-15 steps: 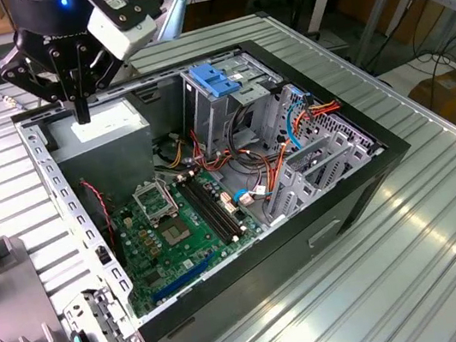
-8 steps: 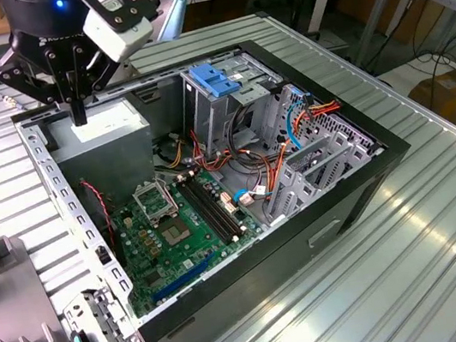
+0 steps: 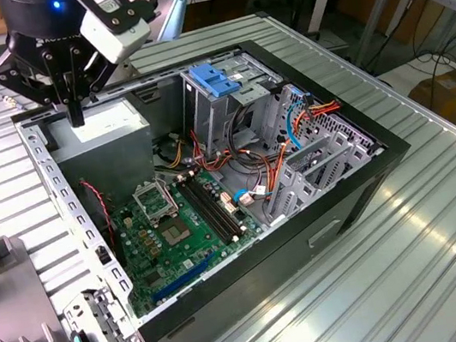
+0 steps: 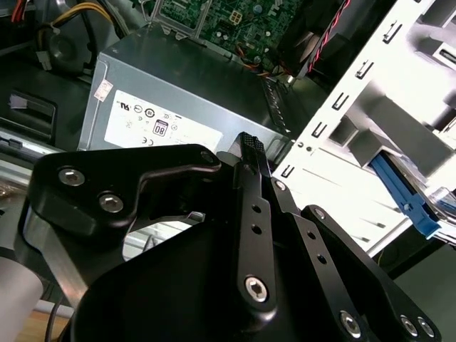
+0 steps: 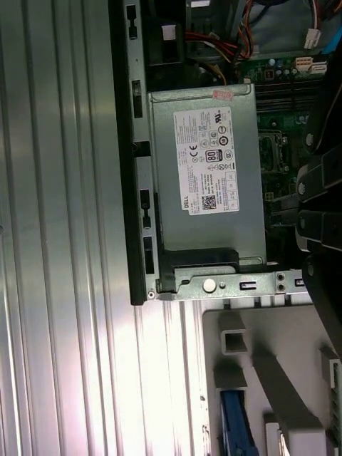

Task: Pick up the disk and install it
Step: 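Reach for the disk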

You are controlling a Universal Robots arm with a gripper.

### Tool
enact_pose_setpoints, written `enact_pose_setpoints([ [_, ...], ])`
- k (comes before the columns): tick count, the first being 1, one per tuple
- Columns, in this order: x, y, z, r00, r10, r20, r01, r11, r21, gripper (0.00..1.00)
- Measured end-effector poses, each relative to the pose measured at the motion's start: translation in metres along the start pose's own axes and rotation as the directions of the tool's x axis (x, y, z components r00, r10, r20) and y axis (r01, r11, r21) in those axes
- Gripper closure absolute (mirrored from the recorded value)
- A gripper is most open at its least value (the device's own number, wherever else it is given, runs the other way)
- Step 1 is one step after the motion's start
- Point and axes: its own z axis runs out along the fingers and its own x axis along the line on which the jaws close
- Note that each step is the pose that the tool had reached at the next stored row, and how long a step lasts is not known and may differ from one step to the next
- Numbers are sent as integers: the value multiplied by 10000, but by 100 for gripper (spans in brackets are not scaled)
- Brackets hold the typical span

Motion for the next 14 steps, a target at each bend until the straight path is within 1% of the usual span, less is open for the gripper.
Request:
enact_pose_setpoints([
  [14,24,-2,6,10000,4,-74,-4,10000,6,89],
])
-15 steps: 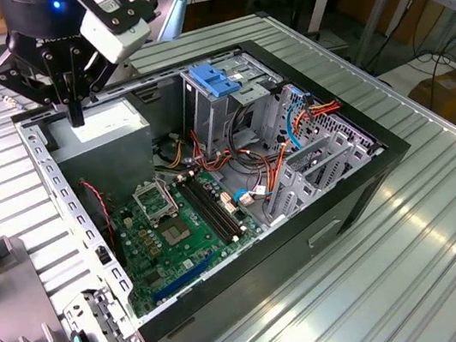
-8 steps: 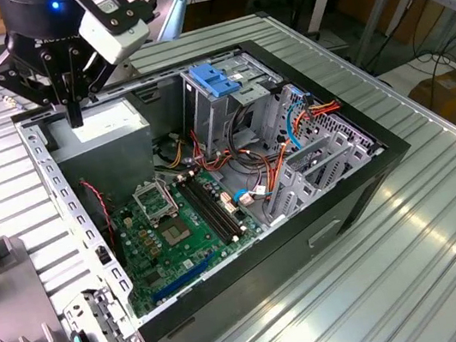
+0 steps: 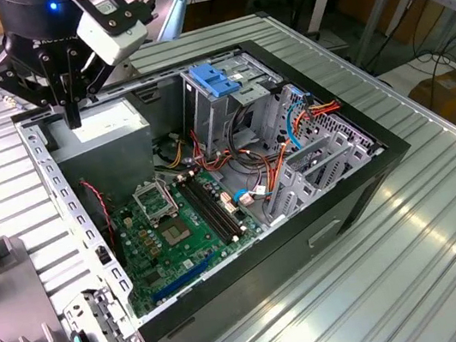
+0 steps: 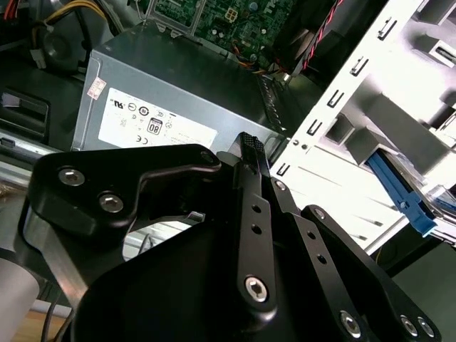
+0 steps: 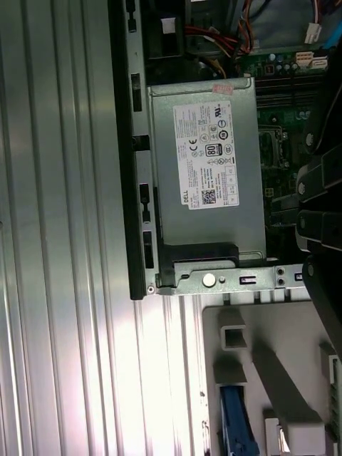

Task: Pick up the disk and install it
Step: 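Reach for the disk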

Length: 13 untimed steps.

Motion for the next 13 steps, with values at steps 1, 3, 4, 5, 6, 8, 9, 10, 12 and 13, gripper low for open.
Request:
enact_pose_setpoints([
  [1,2,0,0,10000,0,-5,0,10000,0,89],
  [3,6,-1,2,10000,1,-18,-1,10000,1,89],
  [4,7,-1,2,10000,1,-23,-1,10000,1,89],
  [5,9,-1,3,10000,1,-28,-1,10000,2,89],
  [6,11,-1,3,10000,1,-34,-1,10000,3,89],
  [8,16,-2,4,10000,2,-48,-2,10000,4,89],
  [9,19,-2,5,10000,3,-56,-3,10000,4,89],
  [10,23,-2,6,10000,3,-68,-3,10000,5,89],
  [12,27,-2,7,10000,3,-77,-3,10000,6,89],
  [13,30,-3,8,10000,4,-84,-4,10000,6,89],
])
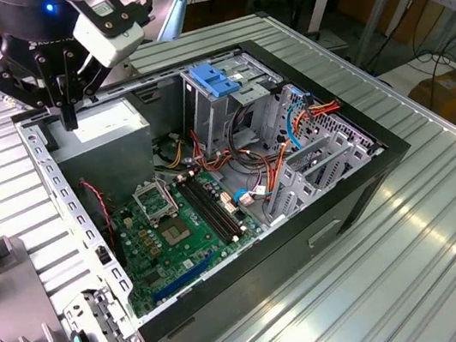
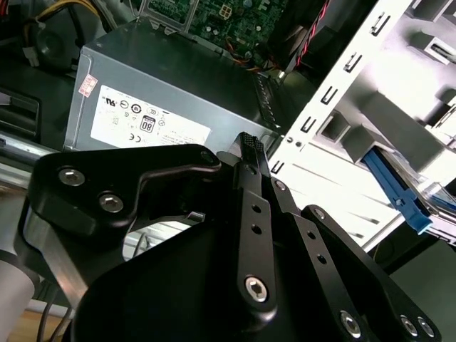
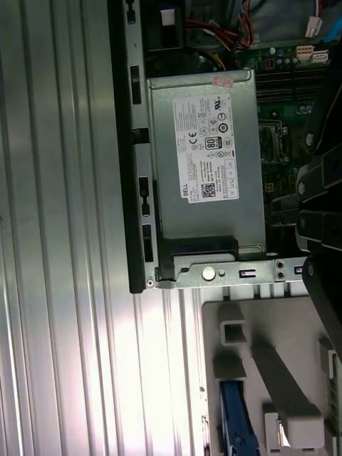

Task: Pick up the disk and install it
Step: 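Reach for the disk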

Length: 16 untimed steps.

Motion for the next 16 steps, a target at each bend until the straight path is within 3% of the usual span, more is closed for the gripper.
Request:
enact_pose_setpoints([
  [16,41,-4,9,10000,4,-91,-4,10000,7,89],
])
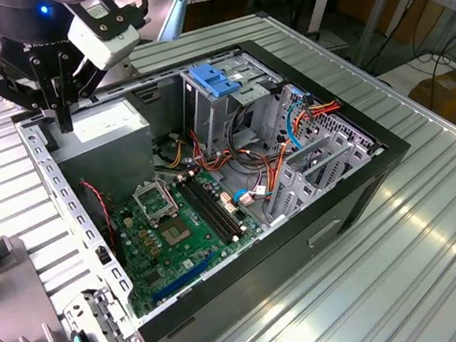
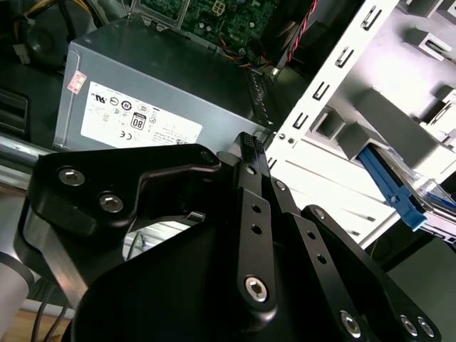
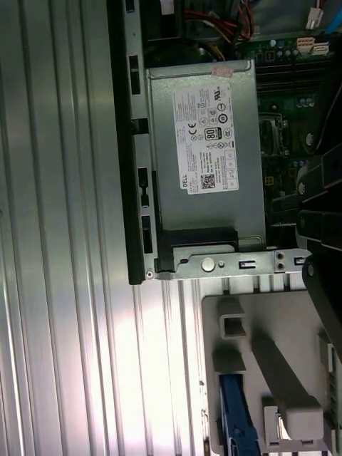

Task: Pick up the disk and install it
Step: 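Reach for the disk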

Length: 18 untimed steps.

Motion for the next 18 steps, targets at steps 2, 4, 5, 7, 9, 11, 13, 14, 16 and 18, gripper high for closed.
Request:
enact_pose_setpoints([
  [2,9,-1,2,10000,2,-14,-2,10000,0,89],
  [4,15,-1,3,10000,2,-23,-2,10000,2,89],
  [5,19,-2,4,10000,3,-28,-3,10000,1,89],
  [7,28,-2,5,10000,4,-38,-4,10000,2,89],
  [9,43,-4,7,10000,5,-48,-5,10000,4,89],
  [11,63,-5,10,10000,6,-60,-6,10000,5,89],
  [13,90,-8,14,10000,6,-63,-6,10000,3,89],
  [14,108,-9,18,10000,6,-62,-6,10000,-2,89],
  [16,155,-13,26,10000,6,-63,-6,10000,-9,89],
  [18,195,-16,32,10000,6,-62,-7,10000,-14,89],
])
